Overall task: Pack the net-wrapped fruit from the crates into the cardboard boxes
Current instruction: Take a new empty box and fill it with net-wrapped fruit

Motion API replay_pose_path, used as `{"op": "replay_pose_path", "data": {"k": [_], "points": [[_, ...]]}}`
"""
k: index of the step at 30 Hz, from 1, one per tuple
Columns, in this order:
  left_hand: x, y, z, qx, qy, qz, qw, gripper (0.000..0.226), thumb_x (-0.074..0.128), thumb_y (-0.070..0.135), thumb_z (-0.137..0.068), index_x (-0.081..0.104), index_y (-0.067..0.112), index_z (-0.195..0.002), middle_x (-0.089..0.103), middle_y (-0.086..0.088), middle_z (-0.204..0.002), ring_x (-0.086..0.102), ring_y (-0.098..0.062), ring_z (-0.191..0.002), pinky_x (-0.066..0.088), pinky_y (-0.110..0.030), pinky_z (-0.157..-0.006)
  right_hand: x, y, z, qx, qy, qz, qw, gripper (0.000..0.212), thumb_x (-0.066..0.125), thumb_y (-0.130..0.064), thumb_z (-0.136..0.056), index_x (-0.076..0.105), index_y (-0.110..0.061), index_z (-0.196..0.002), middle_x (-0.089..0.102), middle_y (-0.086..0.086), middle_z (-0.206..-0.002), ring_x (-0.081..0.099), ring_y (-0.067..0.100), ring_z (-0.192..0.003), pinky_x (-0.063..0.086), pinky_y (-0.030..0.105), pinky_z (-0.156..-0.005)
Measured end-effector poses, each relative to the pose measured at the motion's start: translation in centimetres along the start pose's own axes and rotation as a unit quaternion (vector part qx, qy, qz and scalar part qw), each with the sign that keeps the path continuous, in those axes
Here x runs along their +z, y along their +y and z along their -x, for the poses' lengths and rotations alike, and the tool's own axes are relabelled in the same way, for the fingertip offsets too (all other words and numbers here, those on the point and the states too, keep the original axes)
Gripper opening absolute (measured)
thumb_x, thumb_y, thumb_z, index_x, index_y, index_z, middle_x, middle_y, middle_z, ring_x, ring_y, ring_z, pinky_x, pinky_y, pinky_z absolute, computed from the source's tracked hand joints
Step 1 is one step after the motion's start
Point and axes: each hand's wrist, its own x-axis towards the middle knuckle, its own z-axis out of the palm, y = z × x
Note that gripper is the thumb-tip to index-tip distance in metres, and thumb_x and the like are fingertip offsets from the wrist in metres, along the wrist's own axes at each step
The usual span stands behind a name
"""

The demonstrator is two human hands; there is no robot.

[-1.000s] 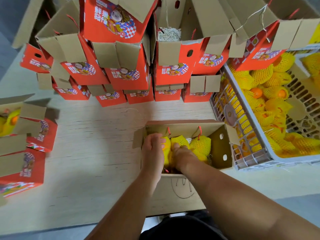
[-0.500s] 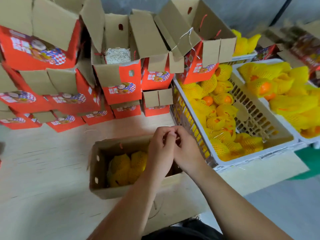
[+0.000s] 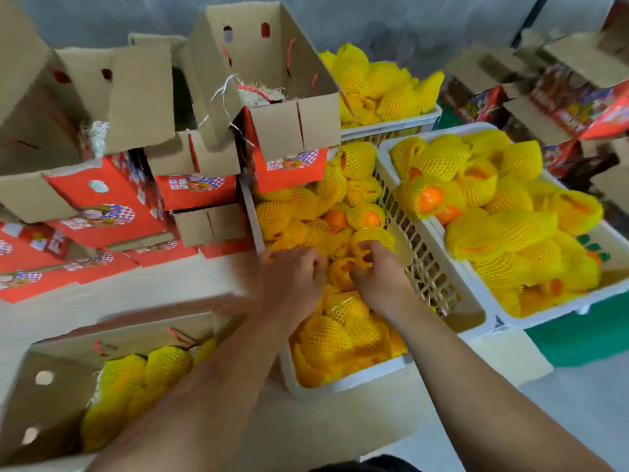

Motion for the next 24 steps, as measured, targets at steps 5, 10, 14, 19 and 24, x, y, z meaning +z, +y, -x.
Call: {"op": "replay_pose_path", "data": {"k": [5,10,14,19,24], "points": [[1.2,-0.4,-0.6,-0.010,0.019,-0.013,1.000,0.014,0.060,0.035,-0.090,0.071,0.029,-0.097,0.075,0.010,-0.093,0.069,-0.014,-0.091,0.040,-0.041,-0.097,-0.1,3.1,-7.2,0.044,-0.110,0.174,0.978,0.086,0.064,-0.048,-0.094,0.015,-0.032,-0.162,0.016,0.016,-0.166,0.026,0.045,-0.148,0.032,0.052,-0.115],[0.9,-0.5,-0.6,-0.048,0.045,0.069,0.995,0.021,0.053,0.040,-0.090,0.071,0.031,-0.095,0.073,0.017,-0.089,0.064,-0.005,-0.083,0.033,-0.027,-0.094,2.2,5.0,-8.2,0.005,-0.012,0.050,0.999,0.055,0.068,-0.035,-0.092,0.046,-0.009,-0.136,0.039,0.015,-0.141,0.053,0.045,-0.120,0.050,0.054,-0.093],[1.3,-0.5,-0.4,-0.072,0.043,0.039,0.996,0.021,0.051,0.043,-0.089,0.070,0.033,-0.093,0.065,0.019,-0.076,0.045,0.020,-0.091,0.029,-0.019,-0.087,2.7,5.1,-8.4,0.030,-0.049,0.080,0.995,0.078,0.074,-0.040,-0.087,0.032,-0.021,-0.151,0.031,0.015,-0.142,0.046,0.047,-0.125,0.046,0.056,-0.101],[1.3,-0.3,-0.2,-0.073,0.047,0.024,0.996,0.015,0.057,0.039,-0.090,0.070,0.032,-0.092,0.053,0.023,-0.066,0.039,0.022,-0.096,0.029,-0.020,-0.083,1.8,4.7,-8.2,0.010,-0.062,0.006,0.998,0.067,0.078,-0.033,-0.083,0.044,-0.016,-0.138,0.054,0.016,-0.127,0.057,0.036,-0.112,0.052,0.048,-0.089],[0.8,0.4,-0.5,-0.068,-0.052,-0.057,0.995,0.066,0.035,0.086,-0.086,0.044,0.043,-0.136,0.071,0.020,-0.096,0.060,-0.006,-0.103,0.027,-0.031,-0.107,-0.2,0.8,-6.1,0.088,-0.165,-0.442,0.877,0.028,0.064,-0.024,-0.071,0.060,-0.027,-0.099,0.058,0.004,-0.084,0.057,0.018,-0.075,0.043,0.032,-0.061]]}}
